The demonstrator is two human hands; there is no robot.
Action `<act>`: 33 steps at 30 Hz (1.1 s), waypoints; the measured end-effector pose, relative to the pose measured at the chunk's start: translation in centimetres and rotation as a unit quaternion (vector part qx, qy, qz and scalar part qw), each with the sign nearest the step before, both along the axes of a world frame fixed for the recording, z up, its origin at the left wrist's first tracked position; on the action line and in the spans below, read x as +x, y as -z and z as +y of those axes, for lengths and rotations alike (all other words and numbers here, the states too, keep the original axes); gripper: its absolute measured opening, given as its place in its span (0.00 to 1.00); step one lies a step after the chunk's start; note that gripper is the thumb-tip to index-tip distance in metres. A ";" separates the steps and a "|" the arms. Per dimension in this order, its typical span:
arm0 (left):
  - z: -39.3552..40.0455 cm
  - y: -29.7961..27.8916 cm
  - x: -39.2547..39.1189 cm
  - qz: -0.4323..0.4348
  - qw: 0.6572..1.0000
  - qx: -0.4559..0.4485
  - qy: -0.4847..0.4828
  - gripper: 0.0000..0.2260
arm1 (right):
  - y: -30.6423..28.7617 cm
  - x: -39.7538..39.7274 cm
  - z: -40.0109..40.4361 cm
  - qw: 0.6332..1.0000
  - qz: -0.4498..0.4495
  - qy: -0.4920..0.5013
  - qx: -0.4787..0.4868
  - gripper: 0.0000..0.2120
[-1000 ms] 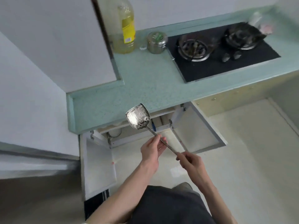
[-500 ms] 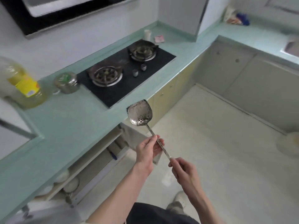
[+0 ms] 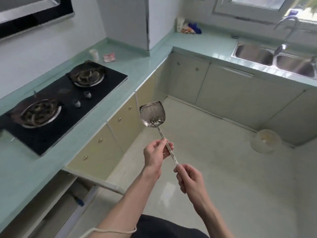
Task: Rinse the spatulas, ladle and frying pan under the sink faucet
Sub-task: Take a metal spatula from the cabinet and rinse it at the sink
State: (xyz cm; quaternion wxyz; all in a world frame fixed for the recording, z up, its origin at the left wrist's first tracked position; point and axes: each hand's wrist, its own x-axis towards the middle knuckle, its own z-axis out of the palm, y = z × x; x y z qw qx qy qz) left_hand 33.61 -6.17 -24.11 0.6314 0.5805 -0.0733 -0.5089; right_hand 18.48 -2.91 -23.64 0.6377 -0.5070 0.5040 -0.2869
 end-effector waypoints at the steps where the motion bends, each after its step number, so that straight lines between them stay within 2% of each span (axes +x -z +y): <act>1: -1.5 -0.2 -0.7 -0.003 1.000 -0.003 0.009 0.06 | -0.1 -0.5 -1.1 1.000 -0.009 0.017 0.003 0.13; 5: -7.2 -0.7 -3.1 -0.019 0.999 -0.005 0.047 0.09 | -0.2 -1.8 -5.0 0.996 -0.041 0.085 0.002 0.13; 11: -16.0 0.1 -6.4 -0.024 0.995 -0.001 0.099 0.10 | 0.5 -4.0 -12.3 0.988 -0.040 0.148 -0.026 0.13; 24: -43.2 -0.3 -11.8 0.001 0.973 -0.023 0.231 0.09 | -0.2 -7.5 -36.5 0.959 -0.014 0.280 -0.041 0.14; 33: -56.6 -0.9 -15.8 -0.017 0.951 -0.025 0.309 0.07 | 0.0 -9.5 -48.2 0.929 -0.029 0.365 -0.059 0.14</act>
